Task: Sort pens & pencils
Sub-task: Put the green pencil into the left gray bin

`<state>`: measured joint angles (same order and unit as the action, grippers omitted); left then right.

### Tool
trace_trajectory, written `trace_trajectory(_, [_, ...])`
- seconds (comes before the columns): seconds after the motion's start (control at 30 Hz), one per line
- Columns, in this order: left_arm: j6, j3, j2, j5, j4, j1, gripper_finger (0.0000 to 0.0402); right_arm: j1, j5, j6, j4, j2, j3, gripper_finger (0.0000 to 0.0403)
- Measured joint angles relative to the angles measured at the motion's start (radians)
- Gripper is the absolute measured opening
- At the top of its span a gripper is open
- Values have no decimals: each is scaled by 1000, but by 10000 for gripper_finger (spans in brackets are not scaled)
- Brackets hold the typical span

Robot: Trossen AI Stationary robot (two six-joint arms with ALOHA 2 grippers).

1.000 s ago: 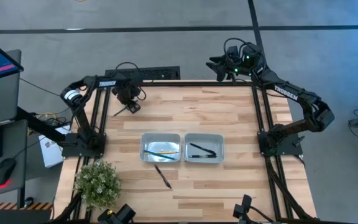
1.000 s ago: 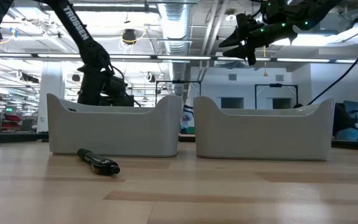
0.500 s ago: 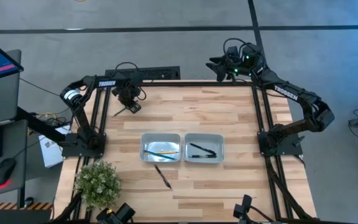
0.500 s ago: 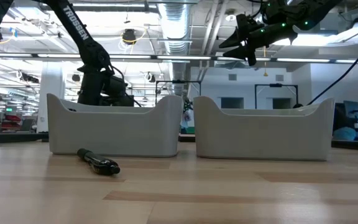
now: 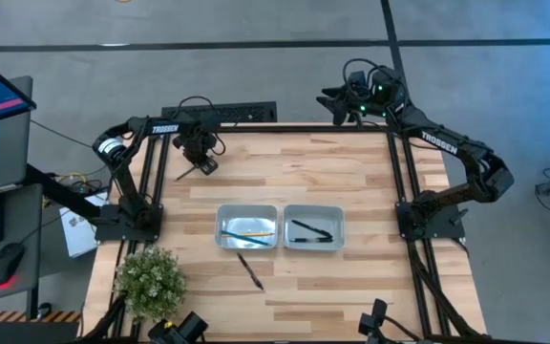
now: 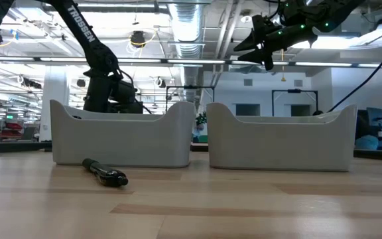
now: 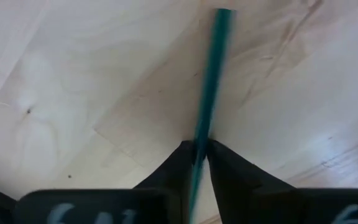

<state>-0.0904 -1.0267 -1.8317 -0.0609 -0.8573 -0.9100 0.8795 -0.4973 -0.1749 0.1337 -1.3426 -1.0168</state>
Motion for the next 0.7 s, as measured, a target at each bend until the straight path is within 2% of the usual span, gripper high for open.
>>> trace_trajectory(0.27, [-47, 0, 1, -17, 3, 2, 7, 0, 0, 0, 0, 0, 0, 235])
trace_trajectory(0.5, [-8, -3, 1, 8, -6, 2, 5, 0, 0, 0, 1, 0, 0, 235])
trace_trajectory(0.7, [-2, -53, -6, 39, -50, 0, 2, 0, 0, 0, 1, 0, 0, 235])
